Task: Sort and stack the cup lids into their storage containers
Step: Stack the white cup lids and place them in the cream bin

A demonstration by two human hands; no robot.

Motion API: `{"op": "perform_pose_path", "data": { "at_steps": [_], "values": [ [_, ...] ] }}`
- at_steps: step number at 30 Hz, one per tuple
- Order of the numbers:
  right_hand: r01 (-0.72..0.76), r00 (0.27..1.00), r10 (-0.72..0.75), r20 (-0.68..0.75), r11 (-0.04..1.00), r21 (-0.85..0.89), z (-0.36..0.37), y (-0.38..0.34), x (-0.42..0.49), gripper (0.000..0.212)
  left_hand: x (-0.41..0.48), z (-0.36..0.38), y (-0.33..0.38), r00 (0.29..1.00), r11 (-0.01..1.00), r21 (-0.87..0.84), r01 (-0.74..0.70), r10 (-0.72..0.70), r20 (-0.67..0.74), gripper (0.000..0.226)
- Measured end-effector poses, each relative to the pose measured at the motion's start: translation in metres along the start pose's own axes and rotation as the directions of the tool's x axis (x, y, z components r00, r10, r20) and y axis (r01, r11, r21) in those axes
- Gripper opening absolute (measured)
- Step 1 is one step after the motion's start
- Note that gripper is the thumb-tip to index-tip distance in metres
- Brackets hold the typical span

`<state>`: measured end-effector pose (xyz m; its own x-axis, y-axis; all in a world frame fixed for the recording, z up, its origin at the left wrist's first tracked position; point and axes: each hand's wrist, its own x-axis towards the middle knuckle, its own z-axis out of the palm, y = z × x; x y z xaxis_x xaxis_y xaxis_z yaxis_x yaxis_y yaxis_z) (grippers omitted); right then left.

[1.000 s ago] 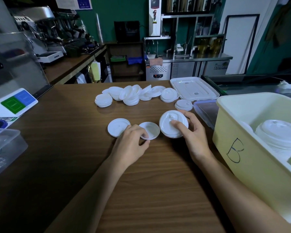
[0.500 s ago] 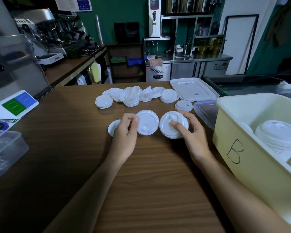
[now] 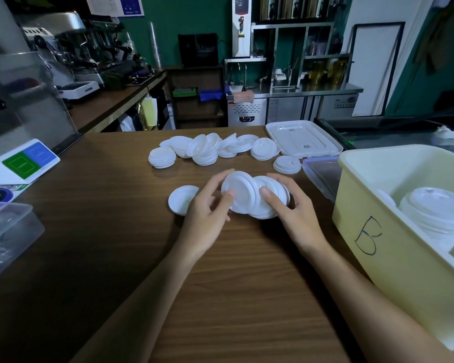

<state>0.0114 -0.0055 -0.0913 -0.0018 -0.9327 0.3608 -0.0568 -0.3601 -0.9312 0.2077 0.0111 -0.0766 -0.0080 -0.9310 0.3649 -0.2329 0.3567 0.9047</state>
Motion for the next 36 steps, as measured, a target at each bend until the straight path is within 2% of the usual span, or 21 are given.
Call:
{"op": "perform_pose_path", "data": {
  "at_steps": [4,8,11,13,18,24,28,33,36],
  "values": [
    [-0.002,1.0,0.002,0.002,1.0,0.006,0.001,-0.001,0.0,0.046,0.0,0.002,-0.003,0.995,0.999,-0.011,0.049,-0.047,0.089,0.048],
    [-0.011,1.0,0.011,-0.003,1.0,-0.002,0.0,-0.001,0.001,0.048,0.002,-0.001,-0.003,0.996,0.994,-0.067,0.082,-0.083,-0.011,0.05],
    [-0.019,1.0,0.019,0.009,1.0,-0.004,-0.001,-0.001,0.0,0.054,0.002,-0.005,0.0,0.994,0.997,-0.071,0.02,-0.028,-0.105,0.037],
    [-0.019,0.999,0.019,0.03,1.0,-0.002,-0.001,-0.002,0.0,0.057,0.001,-0.007,0.003,0.996,0.995,-0.099,-0.012,0.003,-0.092,0.028],
    [-0.031,0.995,0.033,0.098,0.999,-0.013,-0.001,-0.004,-0.002,0.057,-0.002,-0.002,0.006,0.993,0.989,-0.081,-0.12,0.118,-0.021,0.03],
    [-0.039,0.984,0.04,0.174,0.999,-0.009,0.001,-0.007,-0.004,0.057,-0.003,0.002,0.006,0.978,0.977,-0.052,-0.209,0.207,-0.034,0.029],
    [-0.049,0.982,0.047,0.183,0.999,0.002,0.001,-0.009,-0.005,0.058,-0.005,0.003,0.007,0.981,0.978,-0.075,-0.193,0.19,-0.043,0.029],
    [-0.063,0.982,0.057,0.182,0.998,0.027,0.001,-0.009,-0.007,0.06,-0.008,0.007,0.007,0.974,0.976,-0.026,-0.215,0.212,-0.083,0.029],
    [-0.053,0.984,0.047,0.171,0.998,0.033,-0.001,-0.008,-0.006,0.054,-0.008,0.01,0.006,0.993,0.992,-0.098,-0.078,0.069,-0.092,0.032]
  ]
}}
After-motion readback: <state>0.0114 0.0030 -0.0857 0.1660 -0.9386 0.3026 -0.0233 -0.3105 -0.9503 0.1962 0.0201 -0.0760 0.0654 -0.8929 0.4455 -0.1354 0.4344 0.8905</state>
